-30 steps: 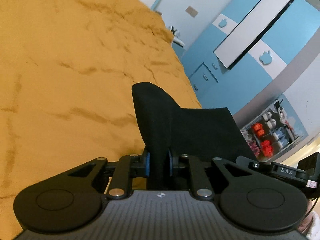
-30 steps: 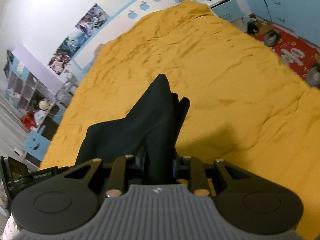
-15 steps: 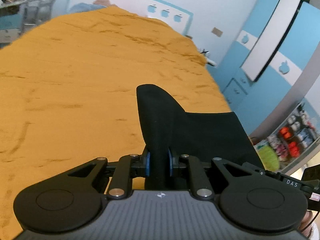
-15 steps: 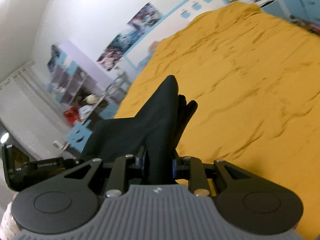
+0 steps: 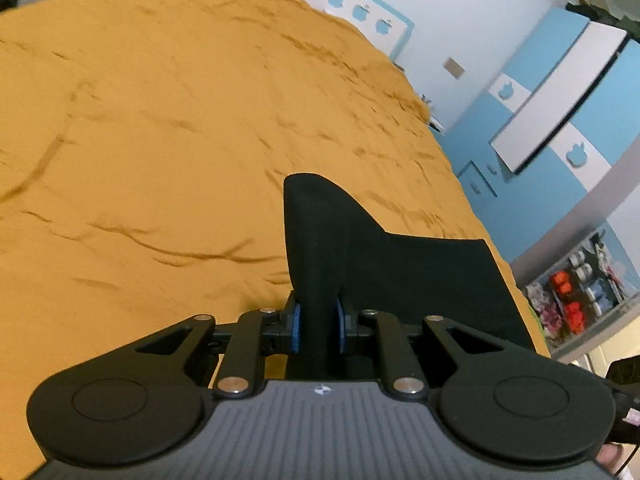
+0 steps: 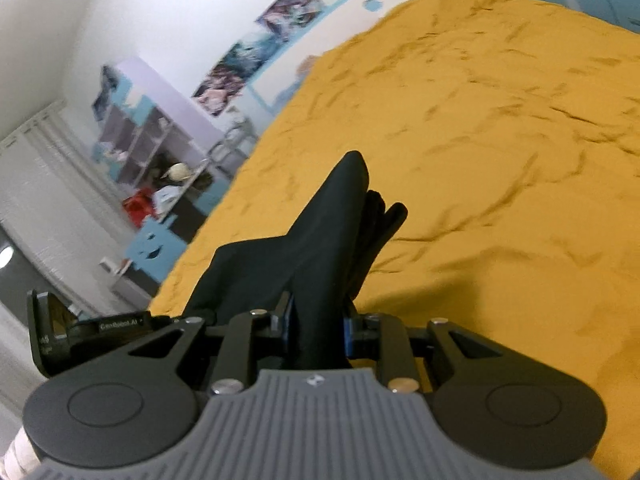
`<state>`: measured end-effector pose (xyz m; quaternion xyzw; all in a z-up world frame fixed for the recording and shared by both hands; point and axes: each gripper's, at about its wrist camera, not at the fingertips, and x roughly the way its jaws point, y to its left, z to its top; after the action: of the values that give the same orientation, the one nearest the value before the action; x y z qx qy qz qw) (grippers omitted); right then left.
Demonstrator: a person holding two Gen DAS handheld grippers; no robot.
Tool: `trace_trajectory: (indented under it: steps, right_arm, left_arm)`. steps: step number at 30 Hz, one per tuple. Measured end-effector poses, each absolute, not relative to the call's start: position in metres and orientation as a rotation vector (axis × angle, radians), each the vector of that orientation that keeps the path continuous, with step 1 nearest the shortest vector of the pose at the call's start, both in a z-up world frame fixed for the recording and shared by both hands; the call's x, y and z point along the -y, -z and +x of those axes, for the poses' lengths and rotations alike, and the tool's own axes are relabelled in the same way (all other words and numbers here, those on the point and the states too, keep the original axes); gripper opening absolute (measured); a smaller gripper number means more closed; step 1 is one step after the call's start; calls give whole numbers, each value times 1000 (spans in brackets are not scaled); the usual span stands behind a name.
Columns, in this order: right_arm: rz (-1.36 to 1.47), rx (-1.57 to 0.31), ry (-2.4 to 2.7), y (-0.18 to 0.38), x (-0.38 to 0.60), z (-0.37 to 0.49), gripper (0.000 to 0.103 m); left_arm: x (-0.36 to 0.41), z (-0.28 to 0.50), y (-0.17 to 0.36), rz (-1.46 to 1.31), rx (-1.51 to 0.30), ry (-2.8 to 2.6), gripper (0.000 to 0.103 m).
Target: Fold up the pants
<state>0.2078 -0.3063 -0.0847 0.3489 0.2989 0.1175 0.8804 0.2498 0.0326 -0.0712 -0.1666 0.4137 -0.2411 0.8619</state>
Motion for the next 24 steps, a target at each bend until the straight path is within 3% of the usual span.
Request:
trace_trajectory:
  steps: [11,15,19,24]
  right_arm:
    - [744,-702,-152,143,360,274,19]
    - [767,-743,-143,170,366,278,19]
    - [761,-758,-151,176,370,277,20]
    - [683,-751,-104,155,380,268,25]
  left_arm:
    - [6,312,134,-336,-958,549,18]
    - [-1,318,158,-364,-993,546,24]
    - [-9,318,157,-285,-984,521,33]
    - [-18,311,130,-201,-945,479,28]
